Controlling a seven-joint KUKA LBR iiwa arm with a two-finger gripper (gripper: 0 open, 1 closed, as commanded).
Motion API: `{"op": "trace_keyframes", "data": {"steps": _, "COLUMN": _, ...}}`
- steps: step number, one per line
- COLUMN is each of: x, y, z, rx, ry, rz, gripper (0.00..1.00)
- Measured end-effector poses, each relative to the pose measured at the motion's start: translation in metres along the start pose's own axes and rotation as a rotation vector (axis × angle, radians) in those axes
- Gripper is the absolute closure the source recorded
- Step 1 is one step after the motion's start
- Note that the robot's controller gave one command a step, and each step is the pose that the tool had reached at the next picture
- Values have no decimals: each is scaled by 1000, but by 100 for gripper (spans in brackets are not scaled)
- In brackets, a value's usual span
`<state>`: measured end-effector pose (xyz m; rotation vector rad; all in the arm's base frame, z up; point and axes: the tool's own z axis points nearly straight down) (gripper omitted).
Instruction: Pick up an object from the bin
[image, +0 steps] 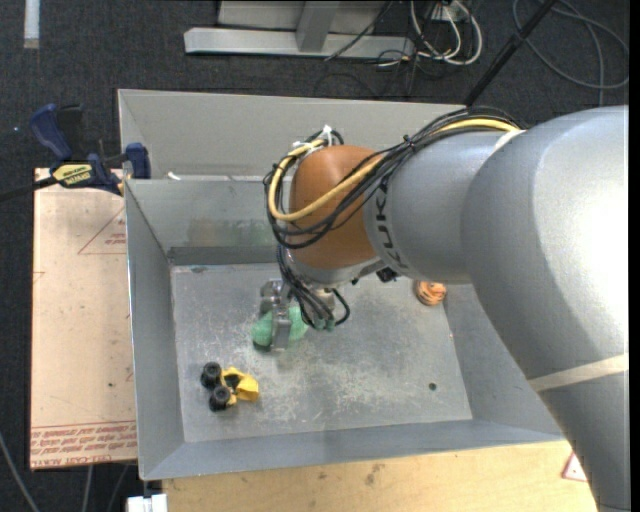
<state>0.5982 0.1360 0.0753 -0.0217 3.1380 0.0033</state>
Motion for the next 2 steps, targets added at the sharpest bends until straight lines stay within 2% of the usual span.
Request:
{"op": "trace_keyframes", "data": {"steps": 1, "x": 0, "y": 0, "z": 0, "rx": 0, "ry": 0, "rz": 0, "gripper": 100}}
{"op": "trace_keyframes", "data": {"steps": 2, "x": 12, "y": 1, "z": -156, "rx": 0, "ry": -2, "rz": -52, "gripper": 100}}
